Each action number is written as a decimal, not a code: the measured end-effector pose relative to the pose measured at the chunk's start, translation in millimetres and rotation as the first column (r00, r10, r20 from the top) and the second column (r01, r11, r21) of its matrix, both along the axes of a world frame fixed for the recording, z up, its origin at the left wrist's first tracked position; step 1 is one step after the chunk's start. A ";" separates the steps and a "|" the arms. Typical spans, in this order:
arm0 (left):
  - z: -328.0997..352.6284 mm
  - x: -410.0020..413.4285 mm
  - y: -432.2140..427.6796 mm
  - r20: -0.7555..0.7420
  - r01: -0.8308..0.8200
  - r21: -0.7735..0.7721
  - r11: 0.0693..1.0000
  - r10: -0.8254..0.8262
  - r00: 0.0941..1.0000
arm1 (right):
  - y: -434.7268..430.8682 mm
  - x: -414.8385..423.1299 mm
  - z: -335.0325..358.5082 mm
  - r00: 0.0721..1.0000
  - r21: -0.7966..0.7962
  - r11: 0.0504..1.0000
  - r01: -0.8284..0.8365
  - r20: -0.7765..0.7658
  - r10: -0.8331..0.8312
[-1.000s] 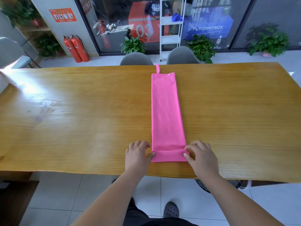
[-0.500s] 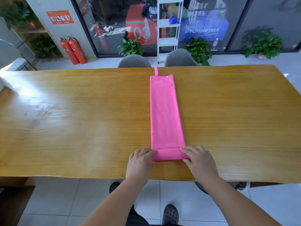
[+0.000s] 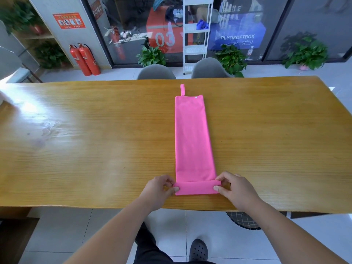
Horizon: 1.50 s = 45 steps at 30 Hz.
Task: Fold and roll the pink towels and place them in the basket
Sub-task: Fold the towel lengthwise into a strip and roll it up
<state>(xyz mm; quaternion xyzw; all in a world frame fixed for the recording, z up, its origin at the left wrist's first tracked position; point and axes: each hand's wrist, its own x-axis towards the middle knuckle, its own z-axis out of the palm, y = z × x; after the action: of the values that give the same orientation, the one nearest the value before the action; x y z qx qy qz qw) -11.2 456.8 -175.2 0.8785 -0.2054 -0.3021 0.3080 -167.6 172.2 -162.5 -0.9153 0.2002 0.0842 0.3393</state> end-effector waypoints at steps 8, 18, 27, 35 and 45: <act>8.0 6.5 -33.7 0.390 -0.006 0.031 1.000 -0.006 0.921 | 9.1 27.4 -10.2 0.973 -0.418 0.908 0.018 0.216 0.080; -18.7 -28.7 -8.4 0.656 0.158 0.036 0.987 -0.142 0.741 | 10.5 -6.0 -38.2 0.945 -0.529 0.842 -0.108 0.208 0.252; -2.7 0.4 -22.0 0.154 -0.101 -0.076 0.992 0.112 0.982 | -4.1 23.1 -10.8 0.999 -0.148 0.989 0.010 0.042 -0.004; 1.8 6.9 -14.2 -0.002 -0.066 -0.076 0.995 0.066 0.998 | -6.4 11.9 -15.7 0.988 0.077 0.985 0.155 0.011 -0.156; 1.8 9.9 -36.2 0.467 0.034 -0.030 0.999 -0.016 0.884 | 1.1 36.2 -17.9 0.949 -0.471 0.882 -0.005 0.276 0.153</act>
<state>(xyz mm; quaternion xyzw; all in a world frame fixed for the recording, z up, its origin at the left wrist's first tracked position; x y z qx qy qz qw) -1.4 420.6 -173.4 0.9167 -0.2903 -0.0824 0.2619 -131.4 173.4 -180.4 -0.9790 0.1216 -0.0945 0.1333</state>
